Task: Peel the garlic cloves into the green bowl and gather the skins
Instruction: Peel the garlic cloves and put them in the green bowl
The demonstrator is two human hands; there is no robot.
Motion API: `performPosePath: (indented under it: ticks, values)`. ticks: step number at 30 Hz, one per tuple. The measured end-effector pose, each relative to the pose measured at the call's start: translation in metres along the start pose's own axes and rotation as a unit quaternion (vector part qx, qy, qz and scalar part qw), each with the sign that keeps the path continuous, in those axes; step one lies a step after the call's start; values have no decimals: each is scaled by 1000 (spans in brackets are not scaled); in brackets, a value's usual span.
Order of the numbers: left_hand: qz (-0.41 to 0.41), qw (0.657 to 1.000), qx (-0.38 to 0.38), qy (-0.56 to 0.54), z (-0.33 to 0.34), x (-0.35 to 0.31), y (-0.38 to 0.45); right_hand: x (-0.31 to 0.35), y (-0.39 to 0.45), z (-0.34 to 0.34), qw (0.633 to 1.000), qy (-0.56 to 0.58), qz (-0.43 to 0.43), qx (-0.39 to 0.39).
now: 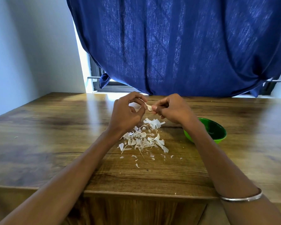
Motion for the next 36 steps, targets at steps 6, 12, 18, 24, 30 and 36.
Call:
performPosePath:
  ticks: [6,12,18,24,30,36]
  values:
    - [-29,999,-23,-4,-2,1,0,-1,1,0,999,35,7,1]
    - [-114,991,-29,-58,-1,6,-1,-1,1,0,997,70,3,-17]
    - [-191,974,-44,-114,-3,10,0,2,-1,-1,995,93,-13,-36]
    - [-204,970,-38,-127,-2,11,-1,3,1,2,994,104,-12,-14]
    - [-215,966,-42,-136,-1,11,-1,3,1,6,994,105,-11,7]
    - [-201,972,-41,-117,0,9,0,5,0,7,996,92,-14,-15]
Point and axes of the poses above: each hand's wrist, its own y-axis towards the middle knuckle, its own z-axis out of the palm, x = y × z, the point moved 3 cm from there along y, towards the middle knuckle, and after that the axes turned 14 degrees about -y, right-handed, at the moved point
